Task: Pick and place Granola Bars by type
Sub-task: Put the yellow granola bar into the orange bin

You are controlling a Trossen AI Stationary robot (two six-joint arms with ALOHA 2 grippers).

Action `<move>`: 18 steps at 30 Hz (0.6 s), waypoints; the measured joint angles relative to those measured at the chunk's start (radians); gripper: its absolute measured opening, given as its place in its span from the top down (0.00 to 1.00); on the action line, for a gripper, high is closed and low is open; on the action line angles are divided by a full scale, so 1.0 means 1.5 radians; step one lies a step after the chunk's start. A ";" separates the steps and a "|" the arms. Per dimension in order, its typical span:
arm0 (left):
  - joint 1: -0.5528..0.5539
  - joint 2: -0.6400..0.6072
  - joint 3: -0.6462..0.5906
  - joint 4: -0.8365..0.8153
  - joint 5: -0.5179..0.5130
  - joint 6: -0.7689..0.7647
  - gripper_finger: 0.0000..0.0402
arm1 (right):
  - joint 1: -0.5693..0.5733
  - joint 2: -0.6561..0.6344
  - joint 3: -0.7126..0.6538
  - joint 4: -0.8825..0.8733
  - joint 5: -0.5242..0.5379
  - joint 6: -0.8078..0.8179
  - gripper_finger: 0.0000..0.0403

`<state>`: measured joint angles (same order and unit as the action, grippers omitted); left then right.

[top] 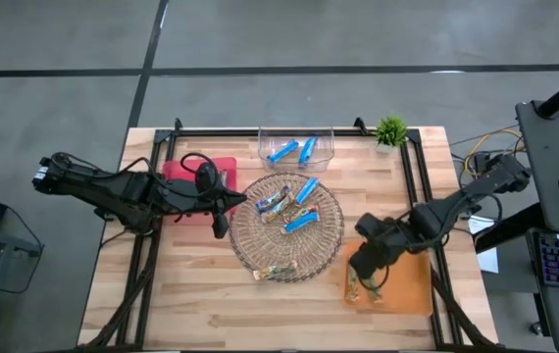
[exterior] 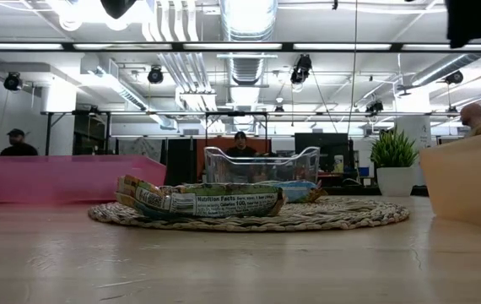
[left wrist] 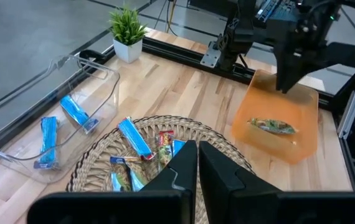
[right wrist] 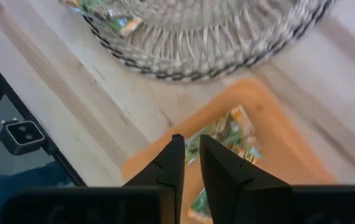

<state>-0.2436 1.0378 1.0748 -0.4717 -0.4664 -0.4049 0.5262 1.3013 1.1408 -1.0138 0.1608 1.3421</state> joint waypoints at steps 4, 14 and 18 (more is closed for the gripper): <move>0.000 0.000 0.000 0.000 0.000 -0.002 1.00 | -0.030 -0.017 0.000 0.000 0.000 -0.080 0.91; 0.000 0.000 0.000 0.000 -0.005 -0.005 1.00 | -0.097 -0.076 0.000 -0.002 -0.001 -0.215 0.96; 0.000 0.002 0.000 0.004 -0.005 -0.006 1.00 | -0.120 -0.094 0.000 -0.002 -0.002 -0.250 0.98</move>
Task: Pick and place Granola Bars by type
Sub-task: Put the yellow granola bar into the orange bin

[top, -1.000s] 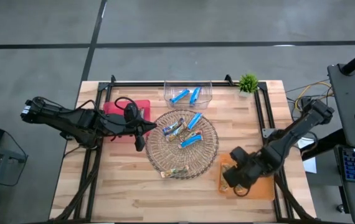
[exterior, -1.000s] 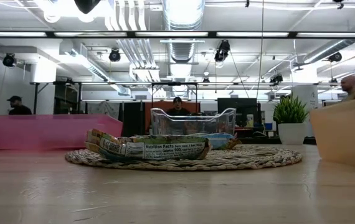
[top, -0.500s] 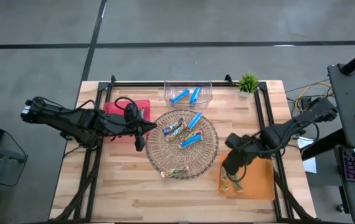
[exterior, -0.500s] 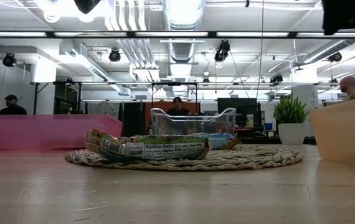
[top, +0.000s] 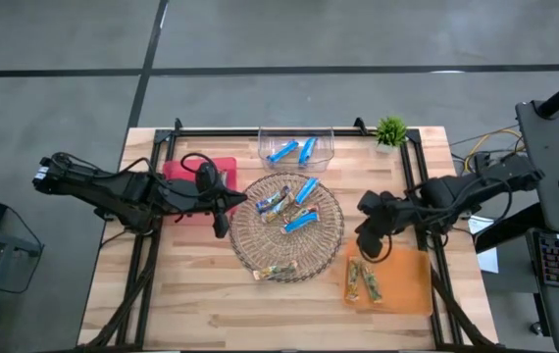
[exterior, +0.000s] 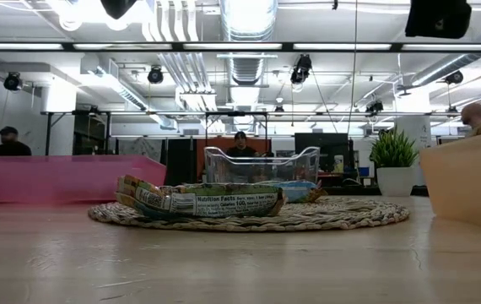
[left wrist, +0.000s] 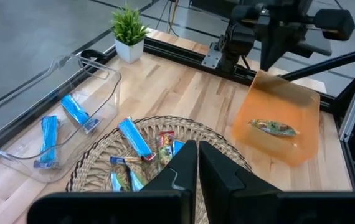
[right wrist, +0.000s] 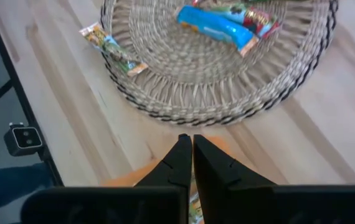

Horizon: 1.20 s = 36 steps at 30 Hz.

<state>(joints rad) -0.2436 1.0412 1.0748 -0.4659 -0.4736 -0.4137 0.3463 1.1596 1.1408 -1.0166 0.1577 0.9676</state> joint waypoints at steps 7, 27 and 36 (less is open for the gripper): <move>0.000 0.000 0.000 0.039 0.000 -0.004 1.00 | -0.034 -0.012 0.000 0.000 0.000 -0.060 0.98; 0.028 0.017 0.000 0.053 -0.010 -0.009 1.00 | -0.130 -0.012 0.000 0.003 -0.042 -0.185 0.98; 0.097 0.056 0.011 0.065 0.031 -0.038 0.76 | -0.154 -0.012 0.000 0.003 -0.042 -0.194 0.98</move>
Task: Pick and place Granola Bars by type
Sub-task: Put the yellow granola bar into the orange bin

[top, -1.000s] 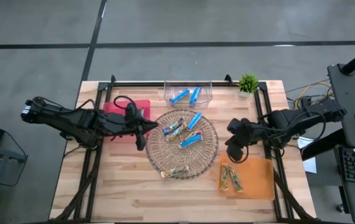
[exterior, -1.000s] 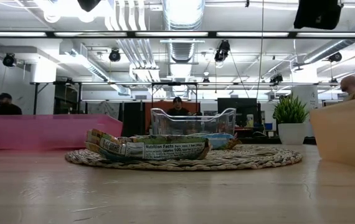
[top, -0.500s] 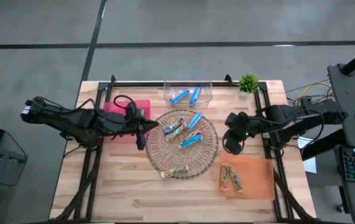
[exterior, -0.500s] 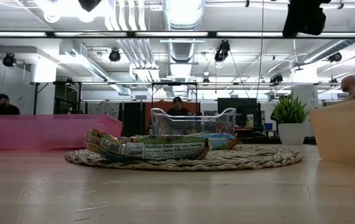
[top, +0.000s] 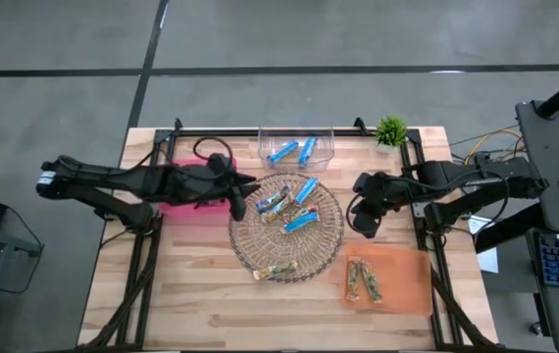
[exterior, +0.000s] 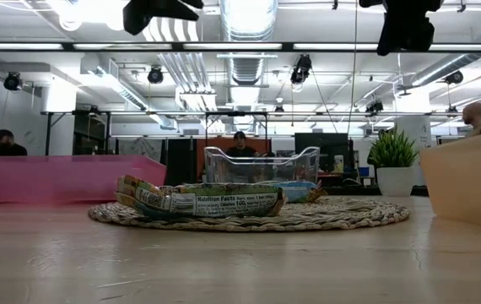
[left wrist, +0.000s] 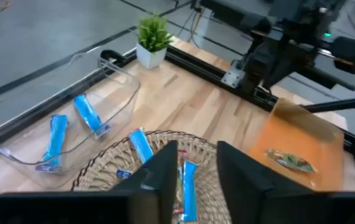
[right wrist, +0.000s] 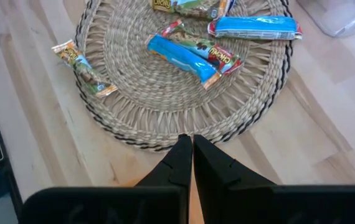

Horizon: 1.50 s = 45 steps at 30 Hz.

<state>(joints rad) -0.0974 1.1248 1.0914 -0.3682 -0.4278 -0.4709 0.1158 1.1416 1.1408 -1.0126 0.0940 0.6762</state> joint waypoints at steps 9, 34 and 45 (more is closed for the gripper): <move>0.037 0.048 0.025 -0.002 0.065 0.001 0.49 | -0.001 0.000 0.000 -0.001 -0.011 0.000 0.98; -0.112 0.286 0.267 -0.262 0.204 0.023 0.46 | -0.008 0.001 0.000 -0.002 -0.013 -0.025 0.98; -0.153 0.358 0.274 -0.262 0.210 -0.068 0.46 | -0.008 0.001 0.000 -0.003 -0.013 -0.061 0.98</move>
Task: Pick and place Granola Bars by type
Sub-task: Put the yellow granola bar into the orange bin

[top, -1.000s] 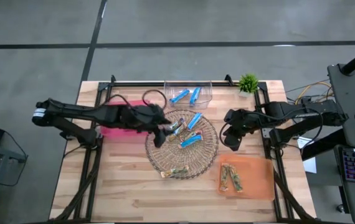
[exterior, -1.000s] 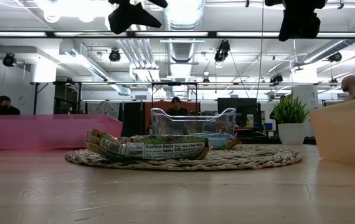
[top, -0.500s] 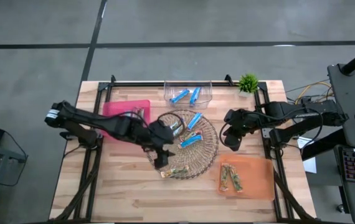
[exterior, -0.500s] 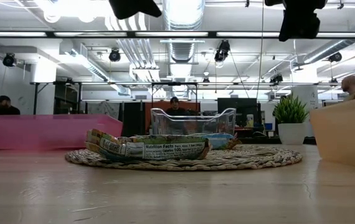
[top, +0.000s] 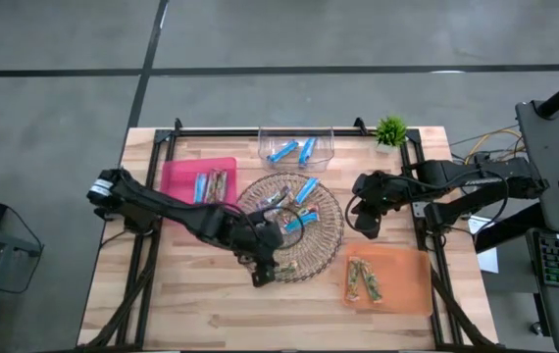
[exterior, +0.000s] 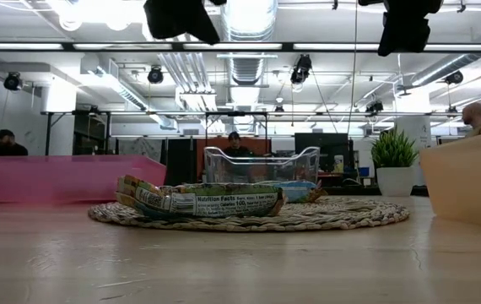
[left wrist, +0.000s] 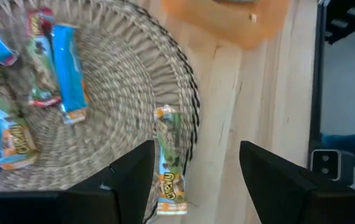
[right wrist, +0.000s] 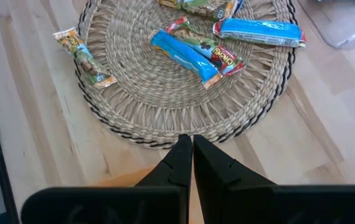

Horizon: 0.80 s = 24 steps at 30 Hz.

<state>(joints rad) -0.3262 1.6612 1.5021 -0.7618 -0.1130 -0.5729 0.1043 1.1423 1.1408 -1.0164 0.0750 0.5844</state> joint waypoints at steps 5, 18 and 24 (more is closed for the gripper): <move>-0.014 0.039 -0.001 0.000 0.022 -0.008 0.46 | 0.000 0.000 0.000 0.000 0.000 -0.011 0.98; -0.028 0.103 -0.001 0.006 0.032 -0.006 0.46 | -0.034 -0.010 0.000 -0.003 -0.082 -0.124 0.98; -0.028 0.105 -0.001 0.006 0.029 -0.005 0.46 | -0.105 -0.052 0.000 -0.005 -0.150 -0.281 0.98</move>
<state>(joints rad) -0.3683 1.8191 1.5002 -0.7532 -0.0695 -0.5810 -0.0525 1.0649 1.1404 -1.0244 -0.1498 0.1627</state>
